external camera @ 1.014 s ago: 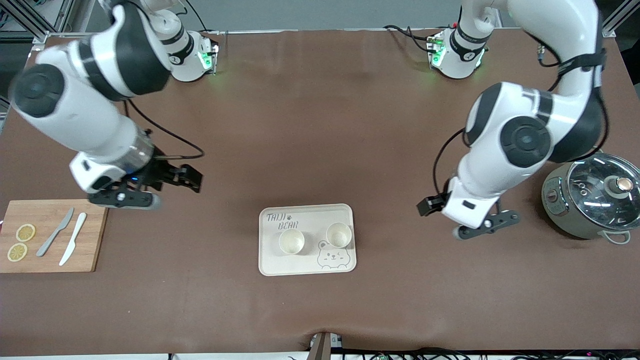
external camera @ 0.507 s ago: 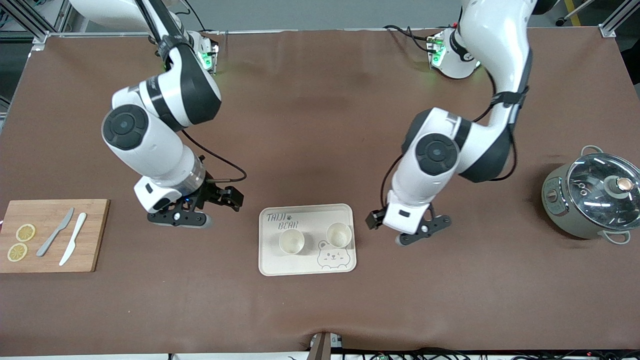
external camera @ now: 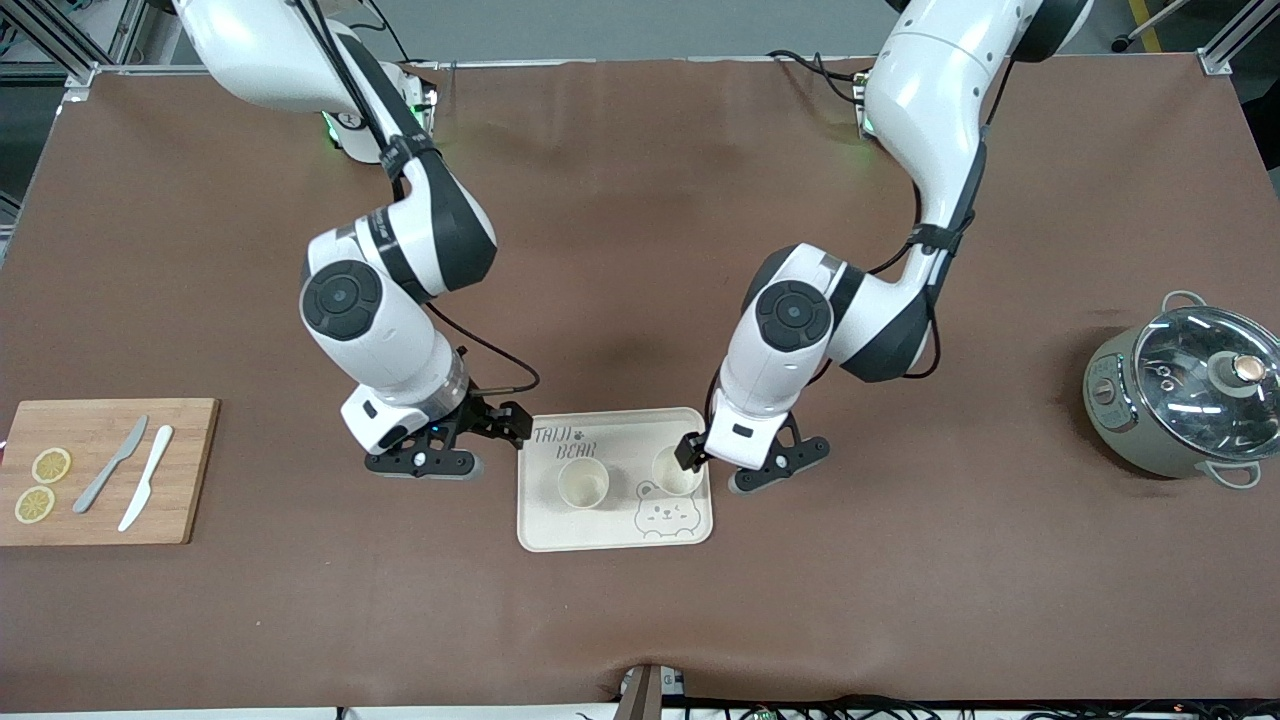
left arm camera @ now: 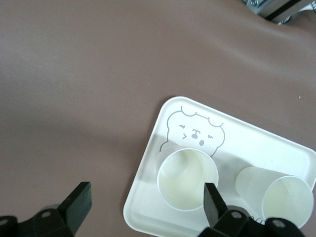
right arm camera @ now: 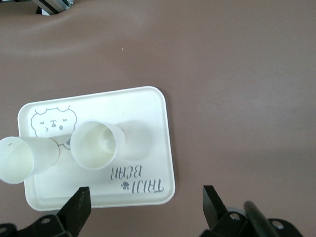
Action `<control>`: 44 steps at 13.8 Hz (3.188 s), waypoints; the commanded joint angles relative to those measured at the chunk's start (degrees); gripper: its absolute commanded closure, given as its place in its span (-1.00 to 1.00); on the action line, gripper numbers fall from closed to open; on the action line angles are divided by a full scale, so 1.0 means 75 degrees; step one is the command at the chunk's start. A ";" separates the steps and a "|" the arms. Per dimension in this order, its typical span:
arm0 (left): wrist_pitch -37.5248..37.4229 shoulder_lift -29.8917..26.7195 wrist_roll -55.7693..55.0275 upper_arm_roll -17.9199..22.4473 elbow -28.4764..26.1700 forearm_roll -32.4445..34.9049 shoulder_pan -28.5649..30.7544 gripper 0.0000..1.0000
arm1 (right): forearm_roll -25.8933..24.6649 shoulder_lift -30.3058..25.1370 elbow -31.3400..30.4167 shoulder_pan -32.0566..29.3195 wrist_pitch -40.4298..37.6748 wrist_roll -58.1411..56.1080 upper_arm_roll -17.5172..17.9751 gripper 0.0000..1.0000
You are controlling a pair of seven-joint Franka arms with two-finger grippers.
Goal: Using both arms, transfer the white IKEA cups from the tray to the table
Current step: 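Lower both grippers around the white cups and close them, then carry the cup off the tray with the left gripper and set it down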
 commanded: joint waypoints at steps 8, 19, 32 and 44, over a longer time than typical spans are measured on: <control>0.0825 0.0835 -0.0280 0.0158 0.0239 -0.0082 -0.0384 -1.00 | 0.0023 0.0928 0.0245 0.0195 0.1130 0.0080 -0.0077 -1.00; 0.0954 0.1070 -0.0304 0.0147 0.0251 -0.0070 -0.0373 0.21 | -0.0036 0.1619 0.0315 0.0535 0.2045 0.0396 -0.0088 -1.00; 0.0767 0.0684 -0.0491 0.0510 0.0252 -0.0047 -0.0595 1.00 | -0.0083 0.2428 0.0901 0.0605 0.2443 0.0373 -0.0147 -1.00; -0.0591 -0.0066 0.0338 0.0475 0.0240 0.0047 0.0212 1.00 | -0.0376 0.2522 0.0890 0.0546 0.2491 0.0326 -0.0135 -1.00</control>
